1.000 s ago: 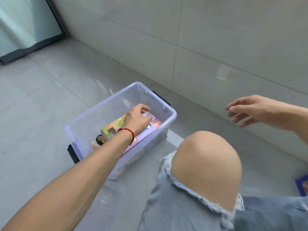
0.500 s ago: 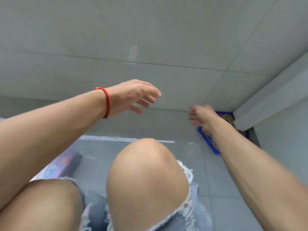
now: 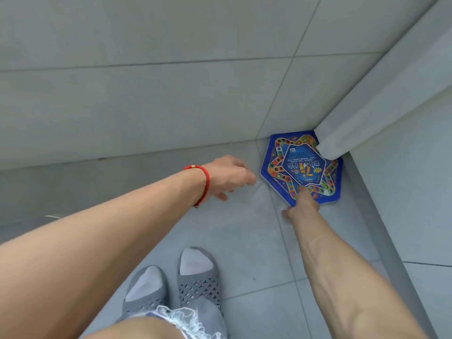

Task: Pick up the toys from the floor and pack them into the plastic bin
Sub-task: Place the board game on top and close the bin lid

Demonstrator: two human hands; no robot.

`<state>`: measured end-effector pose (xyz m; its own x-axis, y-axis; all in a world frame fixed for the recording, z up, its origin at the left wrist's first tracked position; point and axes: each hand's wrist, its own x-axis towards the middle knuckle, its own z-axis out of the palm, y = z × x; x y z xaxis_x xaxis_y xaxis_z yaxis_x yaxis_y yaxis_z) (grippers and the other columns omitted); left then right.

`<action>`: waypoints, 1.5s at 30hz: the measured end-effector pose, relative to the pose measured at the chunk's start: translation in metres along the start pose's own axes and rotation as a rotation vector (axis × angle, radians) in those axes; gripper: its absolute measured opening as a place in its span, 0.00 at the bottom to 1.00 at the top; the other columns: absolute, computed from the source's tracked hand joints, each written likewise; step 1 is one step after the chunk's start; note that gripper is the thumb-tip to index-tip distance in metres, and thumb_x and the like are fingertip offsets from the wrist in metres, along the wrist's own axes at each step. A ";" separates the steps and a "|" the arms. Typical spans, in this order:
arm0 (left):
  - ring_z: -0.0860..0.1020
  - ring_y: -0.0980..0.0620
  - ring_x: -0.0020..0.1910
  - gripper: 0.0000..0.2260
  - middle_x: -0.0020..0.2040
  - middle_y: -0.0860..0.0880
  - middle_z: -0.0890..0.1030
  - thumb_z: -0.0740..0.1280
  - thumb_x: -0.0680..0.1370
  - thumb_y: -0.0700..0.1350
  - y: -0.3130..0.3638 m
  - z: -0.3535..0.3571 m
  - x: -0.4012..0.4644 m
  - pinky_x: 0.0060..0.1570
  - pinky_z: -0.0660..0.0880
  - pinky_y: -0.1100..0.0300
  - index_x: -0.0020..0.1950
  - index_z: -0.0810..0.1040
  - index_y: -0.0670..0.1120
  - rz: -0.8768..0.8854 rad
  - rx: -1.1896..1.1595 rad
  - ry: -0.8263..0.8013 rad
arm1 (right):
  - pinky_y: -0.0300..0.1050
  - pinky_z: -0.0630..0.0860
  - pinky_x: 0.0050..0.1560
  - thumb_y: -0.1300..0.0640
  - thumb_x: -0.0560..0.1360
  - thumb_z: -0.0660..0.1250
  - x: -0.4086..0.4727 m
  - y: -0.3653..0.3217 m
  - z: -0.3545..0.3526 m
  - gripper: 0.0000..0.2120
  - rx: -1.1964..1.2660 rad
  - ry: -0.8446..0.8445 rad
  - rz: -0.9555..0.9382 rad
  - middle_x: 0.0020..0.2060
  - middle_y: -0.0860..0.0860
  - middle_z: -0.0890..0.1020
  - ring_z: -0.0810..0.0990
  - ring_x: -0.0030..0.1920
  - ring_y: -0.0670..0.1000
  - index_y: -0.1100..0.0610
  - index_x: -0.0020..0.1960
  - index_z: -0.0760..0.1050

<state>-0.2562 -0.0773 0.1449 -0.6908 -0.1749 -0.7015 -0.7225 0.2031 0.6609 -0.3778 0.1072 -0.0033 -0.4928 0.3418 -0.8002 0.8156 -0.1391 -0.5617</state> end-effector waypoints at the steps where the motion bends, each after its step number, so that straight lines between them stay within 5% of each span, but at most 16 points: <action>1: 0.78 0.48 0.53 0.12 0.55 0.48 0.81 0.67 0.76 0.46 -0.004 -0.002 0.002 0.48 0.79 0.54 0.58 0.79 0.50 -0.009 0.002 0.007 | 0.61 0.75 0.61 0.52 0.72 0.72 0.003 -0.001 0.001 0.24 0.049 -0.001 0.030 0.52 0.52 0.73 0.73 0.54 0.57 0.52 0.65 0.68; 5: 0.77 0.48 0.48 0.11 0.52 0.47 0.81 0.66 0.76 0.44 -0.014 -0.015 -0.002 0.49 0.79 0.53 0.58 0.79 0.47 -0.040 0.030 0.051 | 0.57 0.81 0.47 0.54 0.77 0.69 0.011 0.003 -0.002 0.22 0.191 -0.094 0.017 0.55 0.54 0.80 0.79 0.53 0.55 0.55 0.69 0.70; 10: 0.78 0.47 0.49 0.11 0.52 0.46 0.81 0.64 0.78 0.44 -0.018 -0.049 -0.041 0.53 0.80 0.50 0.59 0.79 0.46 -0.094 0.111 0.075 | 0.61 0.81 0.55 0.64 0.79 0.67 -0.044 0.004 -0.011 0.18 0.191 -0.305 -0.076 0.56 0.58 0.82 0.83 0.51 0.57 0.59 0.68 0.69; 14: 0.78 0.46 0.50 0.12 0.55 0.44 0.82 0.64 0.79 0.45 -0.030 -0.080 -0.095 0.55 0.80 0.47 0.61 0.78 0.45 -0.117 0.063 0.194 | 0.58 0.82 0.47 0.64 0.80 0.65 -0.110 0.021 -0.021 0.15 0.017 -0.488 -0.012 0.52 0.59 0.82 0.83 0.46 0.57 0.61 0.66 0.70; 18: 0.79 0.41 0.54 0.13 0.61 0.40 0.76 0.67 0.79 0.46 -0.062 -0.107 -0.161 0.56 0.78 0.42 0.61 0.75 0.44 -0.173 -0.306 0.267 | 0.51 0.83 0.31 0.59 0.80 0.66 -0.190 0.026 -0.013 0.17 -0.324 -0.755 0.010 0.57 0.61 0.82 0.84 0.46 0.57 0.63 0.68 0.72; 20: 0.75 0.39 0.61 0.12 0.64 0.40 0.73 0.68 0.77 0.46 -0.084 -0.121 -0.199 0.60 0.75 0.40 0.60 0.75 0.45 -0.214 -0.442 0.389 | 0.46 0.81 0.28 0.57 0.80 0.67 -0.243 0.024 -0.001 0.14 -0.486 -0.870 -0.039 0.52 0.60 0.84 0.85 0.40 0.57 0.63 0.63 0.74; 23: 0.72 0.41 0.61 0.23 0.64 0.45 0.71 0.71 0.74 0.52 -0.127 -0.143 -0.251 0.61 0.74 0.43 0.66 0.72 0.45 -0.267 -0.576 0.752 | 0.44 0.84 0.34 0.58 0.80 0.67 -0.327 0.020 0.018 0.08 -0.691 -1.038 -0.174 0.44 0.58 0.84 0.83 0.42 0.56 0.61 0.56 0.75; 26: 0.72 0.42 0.56 0.26 0.65 0.45 0.72 0.71 0.72 0.55 -0.182 -0.146 -0.304 0.55 0.76 0.49 0.66 0.71 0.46 -0.241 -0.934 1.034 | 0.46 0.84 0.39 0.59 0.79 0.68 -0.409 0.026 0.041 0.12 -0.933 -1.206 -0.296 0.51 0.59 0.84 0.84 0.46 0.56 0.61 0.60 0.75; 28: 0.74 0.42 0.56 0.24 0.65 0.41 0.75 0.70 0.73 0.54 -0.214 -0.130 -0.335 0.52 0.77 0.49 0.65 0.71 0.45 -0.182 -1.213 1.042 | 0.47 0.85 0.37 0.59 0.78 0.69 -0.456 0.043 0.053 0.14 -1.063 -1.296 -0.350 0.53 0.60 0.85 0.87 0.45 0.56 0.62 0.61 0.76; 31: 0.79 0.46 0.42 0.10 0.42 0.43 0.84 0.66 0.78 0.50 -0.248 -0.096 -0.369 0.45 0.77 0.53 0.51 0.77 0.44 0.010 -1.507 0.954 | 0.48 0.84 0.36 0.61 0.77 0.70 -0.512 0.088 0.060 0.13 -1.162 -1.431 -0.376 0.51 0.61 0.86 0.87 0.45 0.56 0.64 0.60 0.76; 34: 0.81 0.50 0.33 0.08 0.43 0.46 0.84 0.65 0.78 0.46 -0.280 -0.071 -0.387 0.36 0.80 0.56 0.55 0.80 0.47 0.117 -1.675 1.086 | 0.51 0.85 0.41 0.61 0.77 0.71 -0.545 0.152 0.055 0.15 -1.309 -1.527 -0.416 0.48 0.63 0.86 0.87 0.44 0.58 0.65 0.61 0.75; 36: 0.82 0.49 0.32 0.10 0.44 0.43 0.84 0.67 0.78 0.43 -0.310 -0.058 -0.398 0.36 0.82 0.50 0.58 0.79 0.45 0.078 -1.798 1.273 | 0.51 0.85 0.45 0.57 0.77 0.71 -0.552 0.193 0.048 0.16 -1.431 -1.563 -0.478 0.47 0.64 0.86 0.87 0.44 0.61 0.66 0.61 0.76; 40: 0.83 0.45 0.31 0.12 0.46 0.39 0.84 0.69 0.77 0.40 -0.386 -0.040 -0.424 0.27 0.81 0.47 0.61 0.77 0.41 -0.042 -1.894 1.363 | 0.51 0.83 0.45 0.46 0.79 0.67 -0.541 0.248 0.040 0.18 -1.738 -1.630 -0.581 0.47 0.63 0.86 0.85 0.42 0.59 0.63 0.54 0.79; 45: 0.83 0.44 0.29 0.13 0.47 0.39 0.84 0.69 0.75 0.40 -0.457 -0.030 -0.437 0.25 0.79 0.50 0.59 0.78 0.42 -0.263 -1.848 1.371 | 0.55 0.82 0.49 0.53 0.80 0.65 -0.509 0.275 0.053 0.14 -1.838 -1.606 -0.598 0.48 0.59 0.85 0.85 0.41 0.57 0.63 0.57 0.79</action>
<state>0.3747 -0.1224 0.1575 0.3558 -0.5191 -0.7772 0.5358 -0.5680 0.6247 0.0810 -0.1542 0.2388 0.2874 -0.6857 -0.6687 -0.4960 0.4908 -0.7164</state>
